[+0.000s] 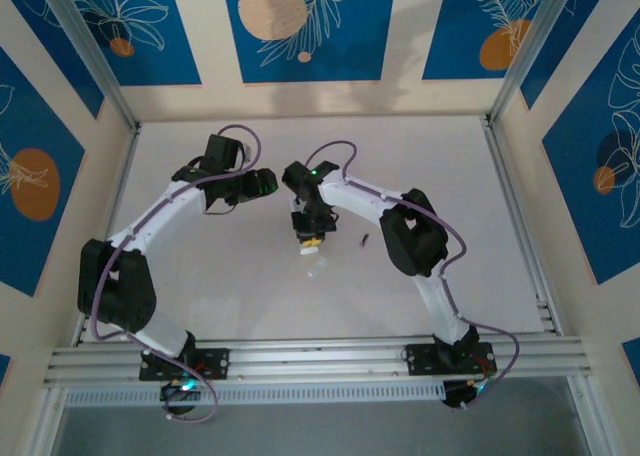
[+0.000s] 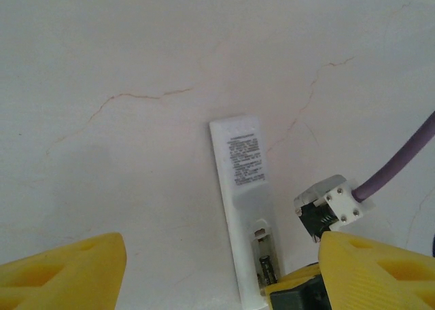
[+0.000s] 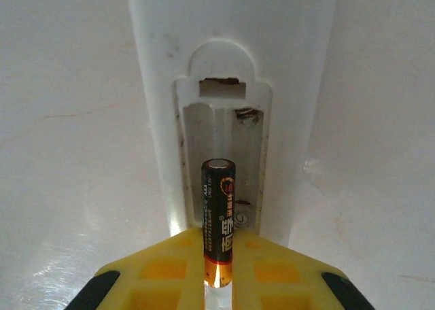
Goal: Load the batteries into the remote control
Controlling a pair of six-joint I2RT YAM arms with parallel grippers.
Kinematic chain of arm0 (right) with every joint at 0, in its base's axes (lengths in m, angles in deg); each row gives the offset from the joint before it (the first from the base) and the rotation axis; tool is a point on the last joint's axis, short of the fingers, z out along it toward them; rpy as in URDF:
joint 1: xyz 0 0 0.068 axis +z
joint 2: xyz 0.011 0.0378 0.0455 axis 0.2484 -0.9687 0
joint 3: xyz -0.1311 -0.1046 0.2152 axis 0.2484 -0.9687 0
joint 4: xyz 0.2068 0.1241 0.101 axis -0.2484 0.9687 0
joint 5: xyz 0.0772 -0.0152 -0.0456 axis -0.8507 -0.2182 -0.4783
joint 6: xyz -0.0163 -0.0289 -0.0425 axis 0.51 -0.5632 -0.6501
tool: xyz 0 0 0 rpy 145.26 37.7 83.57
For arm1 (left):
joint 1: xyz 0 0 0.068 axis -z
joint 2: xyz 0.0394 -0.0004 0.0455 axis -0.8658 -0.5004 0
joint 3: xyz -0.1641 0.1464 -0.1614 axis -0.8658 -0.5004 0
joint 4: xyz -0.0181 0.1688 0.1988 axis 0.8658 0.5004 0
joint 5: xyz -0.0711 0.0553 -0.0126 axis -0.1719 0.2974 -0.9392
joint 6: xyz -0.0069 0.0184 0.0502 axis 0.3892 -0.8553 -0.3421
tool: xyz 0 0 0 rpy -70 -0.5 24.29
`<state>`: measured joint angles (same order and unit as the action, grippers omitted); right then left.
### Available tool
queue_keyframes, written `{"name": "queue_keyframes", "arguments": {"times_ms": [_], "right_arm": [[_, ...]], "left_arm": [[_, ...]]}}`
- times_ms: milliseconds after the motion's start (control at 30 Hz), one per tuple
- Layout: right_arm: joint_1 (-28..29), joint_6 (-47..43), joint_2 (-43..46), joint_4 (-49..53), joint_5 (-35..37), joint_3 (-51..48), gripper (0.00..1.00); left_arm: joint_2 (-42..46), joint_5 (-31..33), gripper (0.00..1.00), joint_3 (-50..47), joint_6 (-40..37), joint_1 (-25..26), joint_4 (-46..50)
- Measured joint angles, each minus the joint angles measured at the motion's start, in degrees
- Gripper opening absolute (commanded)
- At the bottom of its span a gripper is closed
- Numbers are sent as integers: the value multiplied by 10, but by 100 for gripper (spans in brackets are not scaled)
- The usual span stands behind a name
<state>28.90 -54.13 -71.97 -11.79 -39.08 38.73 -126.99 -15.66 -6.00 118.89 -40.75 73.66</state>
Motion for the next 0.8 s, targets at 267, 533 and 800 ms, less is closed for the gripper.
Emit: {"name": "queue_keyframes", "arguments": {"times_ms": [267, 533, 800], "right_arm": [[-1, 0, -2, 3, 4, 7, 20], [-4, 9, -3, 3, 12, 9, 16], [-6, 20, -3, 3, 21, 9, 16]], "left_arm": [[6, 0, 75, -2, 0, 0, 0], [7, 0, 75, -2, 0, 0, 0], [7, 0, 75, -3, 0, 0, 0]]}}
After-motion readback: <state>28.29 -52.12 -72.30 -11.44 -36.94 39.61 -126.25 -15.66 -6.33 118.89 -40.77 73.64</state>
